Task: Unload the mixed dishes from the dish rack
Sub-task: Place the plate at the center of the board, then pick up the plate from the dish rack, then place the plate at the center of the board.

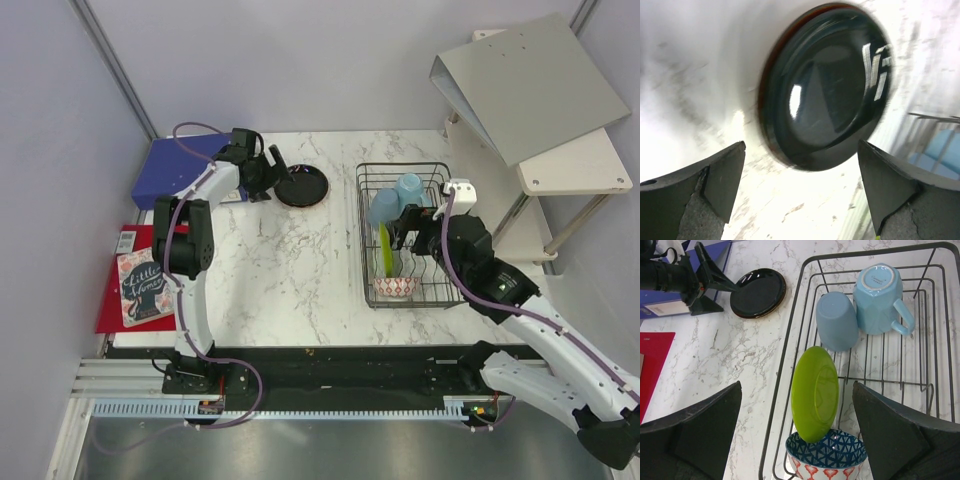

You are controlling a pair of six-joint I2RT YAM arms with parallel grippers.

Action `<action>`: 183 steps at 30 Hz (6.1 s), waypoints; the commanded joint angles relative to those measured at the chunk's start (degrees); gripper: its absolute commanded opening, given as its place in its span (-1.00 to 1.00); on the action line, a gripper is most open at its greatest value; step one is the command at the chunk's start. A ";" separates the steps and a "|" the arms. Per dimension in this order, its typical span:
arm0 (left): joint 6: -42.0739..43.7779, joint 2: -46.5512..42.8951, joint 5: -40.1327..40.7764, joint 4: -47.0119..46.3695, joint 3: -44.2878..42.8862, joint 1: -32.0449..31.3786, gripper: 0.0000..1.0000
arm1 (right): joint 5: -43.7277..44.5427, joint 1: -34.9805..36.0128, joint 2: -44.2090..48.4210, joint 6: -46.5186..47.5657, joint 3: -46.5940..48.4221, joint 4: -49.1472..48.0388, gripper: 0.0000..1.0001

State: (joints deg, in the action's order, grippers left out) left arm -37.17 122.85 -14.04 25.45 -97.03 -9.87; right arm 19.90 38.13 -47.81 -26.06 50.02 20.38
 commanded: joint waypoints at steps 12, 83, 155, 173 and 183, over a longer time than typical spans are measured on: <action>-0.53 -29.29 12.28 8.22 13.08 -1.73 0.99 | 3.47 0.54 -11.77 2.16 5.78 5.01 0.88; -8.36 -60.36 25.21 -2.78 50.98 -20.72 0.87 | 39.43 18.65 -45.00 -2.85 18.27 25.23 -0.94; -10.82 -56.61 -3.01 -28.36 50.90 -15.02 -0.96 | -12.53 -2.97 -7.04 -7.60 6.76 0.17 0.82; -9.41 -7.38 -7.84 -21.50 8.10 -0.94 -0.97 | -9.62 -2.97 -1.23 -1.01 1.22 0.36 0.77; -4.58 -0.60 -7.31 -15.79 2.20 0.02 -0.96 | -8.30 -2.97 -2.90 -0.92 0.43 -0.87 0.76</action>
State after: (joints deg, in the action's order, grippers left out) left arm -46.11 120.49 -19.62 7.94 -90.61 -9.54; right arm 10.57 35.22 -49.98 -27.59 50.63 21.32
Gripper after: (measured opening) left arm 0.157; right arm 0.883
